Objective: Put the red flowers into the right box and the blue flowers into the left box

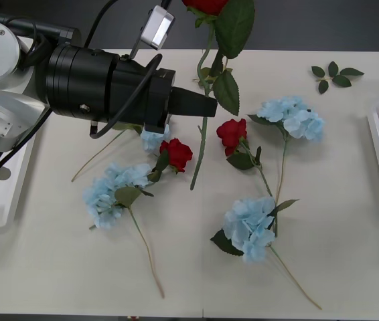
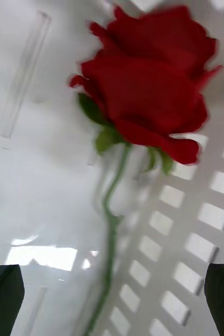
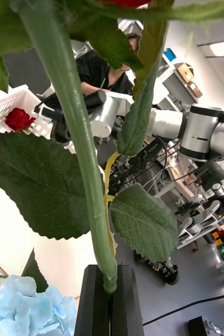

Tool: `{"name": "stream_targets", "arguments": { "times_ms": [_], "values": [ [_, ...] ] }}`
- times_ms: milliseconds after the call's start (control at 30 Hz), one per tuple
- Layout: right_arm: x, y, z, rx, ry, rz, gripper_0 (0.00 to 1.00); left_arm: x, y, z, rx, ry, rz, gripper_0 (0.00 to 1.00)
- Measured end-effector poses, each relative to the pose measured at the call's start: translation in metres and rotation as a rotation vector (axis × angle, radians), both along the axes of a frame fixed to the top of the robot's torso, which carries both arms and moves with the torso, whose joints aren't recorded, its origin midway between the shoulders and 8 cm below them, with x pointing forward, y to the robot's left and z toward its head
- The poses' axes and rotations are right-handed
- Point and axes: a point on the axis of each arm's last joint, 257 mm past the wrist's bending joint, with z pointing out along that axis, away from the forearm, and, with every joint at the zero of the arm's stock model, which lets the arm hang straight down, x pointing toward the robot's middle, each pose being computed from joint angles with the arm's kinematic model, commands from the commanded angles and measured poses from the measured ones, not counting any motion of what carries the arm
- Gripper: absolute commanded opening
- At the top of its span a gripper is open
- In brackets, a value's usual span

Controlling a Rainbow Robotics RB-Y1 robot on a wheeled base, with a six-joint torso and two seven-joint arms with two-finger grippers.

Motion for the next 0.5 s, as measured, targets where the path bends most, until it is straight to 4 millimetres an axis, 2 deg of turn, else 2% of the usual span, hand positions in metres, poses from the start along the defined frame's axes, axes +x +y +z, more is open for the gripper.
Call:
{"name": "stream_targets", "arguments": {
  "times_ms": [167, 300, 433, 500],
  "values": [
    [0.012, 0.067, -0.003, 0.207, -0.002, 0.125, 1.00, 0.000, 0.000, 0.000, 0.000, 0.000, 0.000, 0.00],
    [0.007, 0.135, 0.001, 0.436, 0.025, 0.229, 1.00, 0.000, 0.000, 0.000, 0.000, 0.000, 0.000, 0.00],
    [0.000, 0.203, 0.019, 0.671, 0.022, 0.365, 1.00, 0.000, 0.000, 0.000, 0.000, 0.000, 0.000, 0.00],
    [-0.006, 0.222, 0.022, 0.698, 0.039, 0.448, 1.00, 0.000, 0.000, 0.000, 0.000, 0.000, 0.000, 0.00]
  ]
}}
